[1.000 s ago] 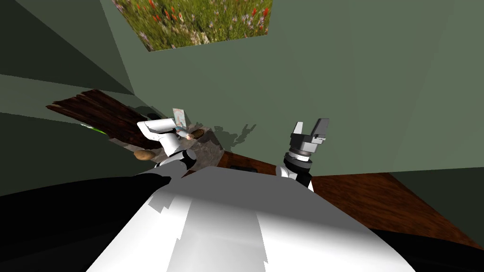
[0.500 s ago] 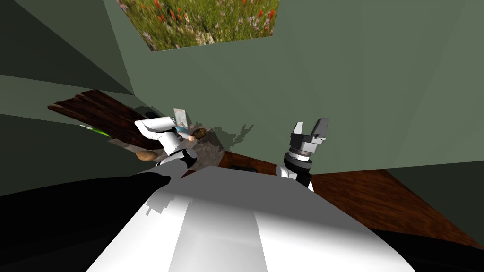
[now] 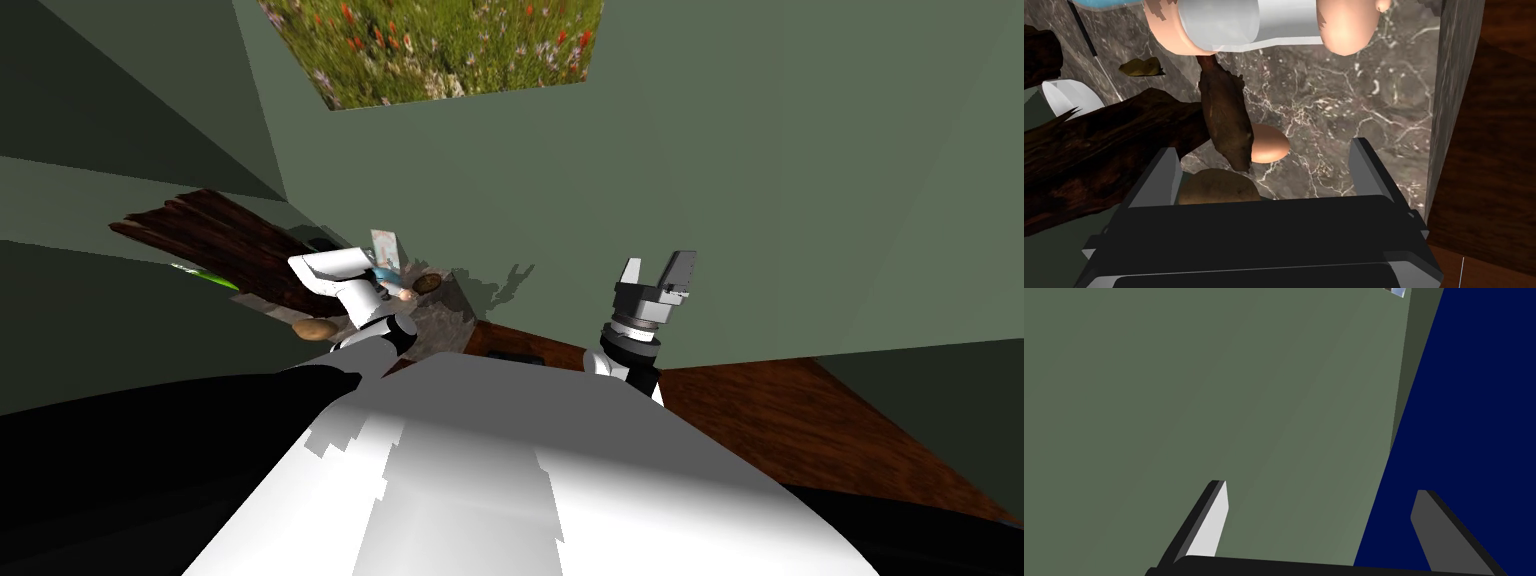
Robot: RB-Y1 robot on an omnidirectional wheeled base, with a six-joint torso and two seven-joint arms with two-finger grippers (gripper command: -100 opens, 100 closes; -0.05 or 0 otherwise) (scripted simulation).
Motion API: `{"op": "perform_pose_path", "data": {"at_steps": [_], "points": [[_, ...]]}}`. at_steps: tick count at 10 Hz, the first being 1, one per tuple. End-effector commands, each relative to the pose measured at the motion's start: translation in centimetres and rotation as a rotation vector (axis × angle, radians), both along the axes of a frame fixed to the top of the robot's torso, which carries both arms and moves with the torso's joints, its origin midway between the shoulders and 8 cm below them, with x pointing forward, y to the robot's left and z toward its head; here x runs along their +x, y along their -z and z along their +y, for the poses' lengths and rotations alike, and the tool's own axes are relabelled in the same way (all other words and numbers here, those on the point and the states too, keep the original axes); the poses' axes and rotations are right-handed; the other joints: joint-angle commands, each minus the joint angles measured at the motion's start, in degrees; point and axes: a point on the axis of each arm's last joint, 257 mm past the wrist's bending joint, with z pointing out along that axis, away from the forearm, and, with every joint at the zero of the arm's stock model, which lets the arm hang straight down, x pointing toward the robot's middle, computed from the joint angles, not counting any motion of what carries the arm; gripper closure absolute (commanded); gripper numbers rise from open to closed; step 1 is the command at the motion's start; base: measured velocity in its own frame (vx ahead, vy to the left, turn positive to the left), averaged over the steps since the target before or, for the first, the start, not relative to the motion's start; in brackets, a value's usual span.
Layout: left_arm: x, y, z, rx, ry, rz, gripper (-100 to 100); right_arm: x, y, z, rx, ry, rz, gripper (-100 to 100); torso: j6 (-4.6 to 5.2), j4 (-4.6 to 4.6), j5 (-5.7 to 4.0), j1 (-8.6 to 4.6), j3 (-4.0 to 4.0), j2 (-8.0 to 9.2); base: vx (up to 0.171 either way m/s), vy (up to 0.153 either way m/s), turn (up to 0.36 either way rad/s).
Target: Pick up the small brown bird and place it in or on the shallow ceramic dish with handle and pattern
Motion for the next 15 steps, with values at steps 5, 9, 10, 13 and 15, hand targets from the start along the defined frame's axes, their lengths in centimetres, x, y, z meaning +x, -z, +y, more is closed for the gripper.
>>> {"op": "perform_pose_path", "data": {"at_steps": [5,9,10,13,15], "points": [[0.1,1.6,-0.2,0.003,0.009,0.011,100,0.0,0.0,0.0,0.000,0.000,0.000,0,0.02,0.00,-0.03,-0.10,0.02,0.05,0.035,0.013,0.014],[0.1,1.6,-0.2,0.003,0.009,0.011,0,0.0,0.0,0.0,0.000,0.000,0.000,0,0.01,0.02,-0.03,-0.12,0.06,0.12,0.000,0.000,0.000],[0.1,3.1,-0.6,-0.020,0.011,0.016,-100,0.0,0.0,0.0,0.000,0.000,0.000,0,0.01,0.02,-0.03,-0.12,0.07,0.13,0.011,0.082,0.068],[0.0,5.2,-1.2,-0.054,0.014,0.023,-100,0.0,0.0,0.0,0.000,0.000,0.000,0,-0.01,-0.02,0.12,0.51,-0.03,-0.04,0.048,0.165,0.052],[-0.1,7.0,-1.8,-0.084,0.015,0.028,-100,0.0,0.0,0.0,0.000,0.000,0.000,0,-0.02,-0.03,0.16,0.64,-0.07,-0.11,0.059,0.186,0.061]]}}
